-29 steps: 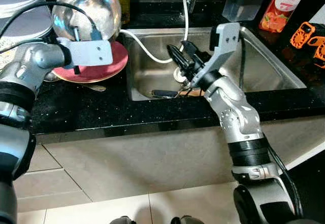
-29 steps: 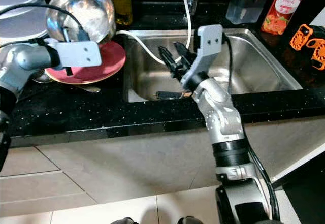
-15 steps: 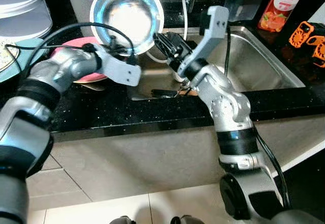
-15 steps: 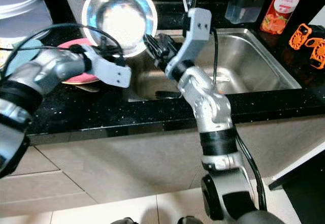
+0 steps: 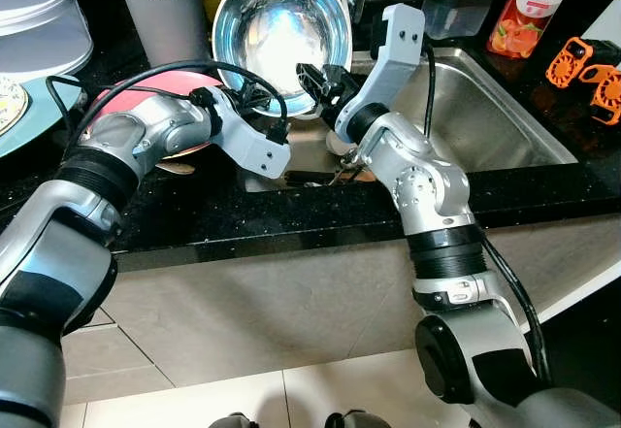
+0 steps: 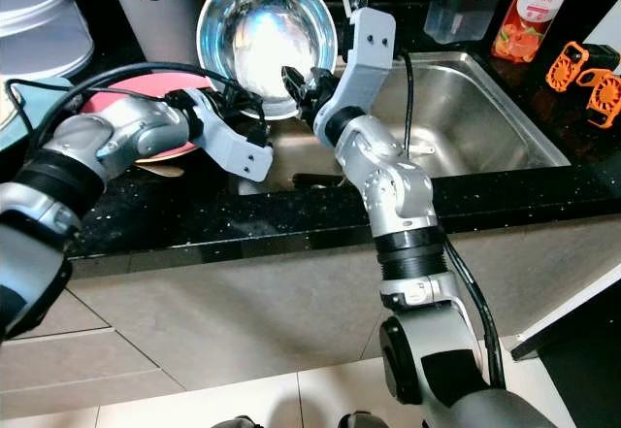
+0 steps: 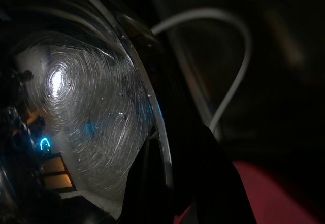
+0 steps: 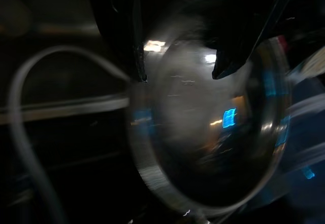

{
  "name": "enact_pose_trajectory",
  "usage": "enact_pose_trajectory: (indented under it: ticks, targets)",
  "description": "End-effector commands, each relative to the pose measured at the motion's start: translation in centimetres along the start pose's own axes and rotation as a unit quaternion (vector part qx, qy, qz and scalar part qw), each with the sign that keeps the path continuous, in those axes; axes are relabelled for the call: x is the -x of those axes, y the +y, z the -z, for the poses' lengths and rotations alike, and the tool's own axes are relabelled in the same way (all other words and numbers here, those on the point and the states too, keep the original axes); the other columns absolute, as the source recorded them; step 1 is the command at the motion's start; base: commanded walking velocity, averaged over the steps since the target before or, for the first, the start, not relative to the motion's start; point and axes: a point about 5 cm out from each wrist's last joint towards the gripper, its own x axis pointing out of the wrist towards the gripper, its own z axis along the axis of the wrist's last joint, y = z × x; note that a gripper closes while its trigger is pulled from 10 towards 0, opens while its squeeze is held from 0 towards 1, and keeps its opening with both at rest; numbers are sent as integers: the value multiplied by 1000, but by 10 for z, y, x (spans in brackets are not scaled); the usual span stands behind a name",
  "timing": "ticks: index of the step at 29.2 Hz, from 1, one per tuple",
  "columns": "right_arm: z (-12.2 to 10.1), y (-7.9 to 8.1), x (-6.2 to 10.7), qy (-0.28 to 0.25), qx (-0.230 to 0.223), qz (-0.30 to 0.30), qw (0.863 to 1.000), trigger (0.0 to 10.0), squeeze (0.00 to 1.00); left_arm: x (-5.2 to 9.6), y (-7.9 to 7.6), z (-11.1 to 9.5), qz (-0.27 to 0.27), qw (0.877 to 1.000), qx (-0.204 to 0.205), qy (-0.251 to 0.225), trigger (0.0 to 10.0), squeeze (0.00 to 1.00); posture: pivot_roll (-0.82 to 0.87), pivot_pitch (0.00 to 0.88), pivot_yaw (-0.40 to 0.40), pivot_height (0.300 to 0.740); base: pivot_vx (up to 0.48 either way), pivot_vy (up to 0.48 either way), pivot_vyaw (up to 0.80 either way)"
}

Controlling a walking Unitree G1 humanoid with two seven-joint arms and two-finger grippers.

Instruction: Kitchen organization

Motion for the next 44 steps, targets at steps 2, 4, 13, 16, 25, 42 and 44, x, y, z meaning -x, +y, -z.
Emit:
enact_pose_trajectory:
  ticks: [2, 4, 13, 16, 25, 42, 44]
  targets:
    - [-10, -8, 5, -26, 1, 8, 1000, 10000, 0, 2, 11, 13, -24, 999, -1, 36, 10000, 0, 97, 31, -34, 740, 0, 0, 0]
    - [-15, -10, 8, -38, -1, 4, 999, 10000, 0, 3, 9, 16, -23, 999, -3, 45, 10000, 0, 98, 32, -36, 740, 0, 0, 0]
    - [-5, -15, 9, -11, 8, -3, 1000, 10000, 0, -1, 13, -2, -46, 999, -10, -4, 10000, 0, 98, 24, -38, 740, 0, 0, 0]
    - [2, -12, 7, 0, 12, -2, 1000, 10000, 0, -4, 17, -12, -58, 998, -15, -27, 10000, 0, 96, 23, -35, 740, 0, 0, 0]
    - [8, -21, 2, 18, 6, 36, 999, 10000, 0, -10, 24, -33, -72, 994, -28, -75, 10000, 0, 94, 20, -33, 740, 0, 0, 0]
    - [9, -25, 2, 10, 5, 40, 999, 0, 0, -10, 16, -44, -68, 992, -26, -102, 10000, 0, 91, 23, -33, 740, 0, 0, 0]
    - [9, -25, 2, 10, 9, 41, 999, 0, 0, -10, 16, -44, -70, 992, -26, -102, 10000, 0, 91, 23, -33, 740, 0, 0, 0]
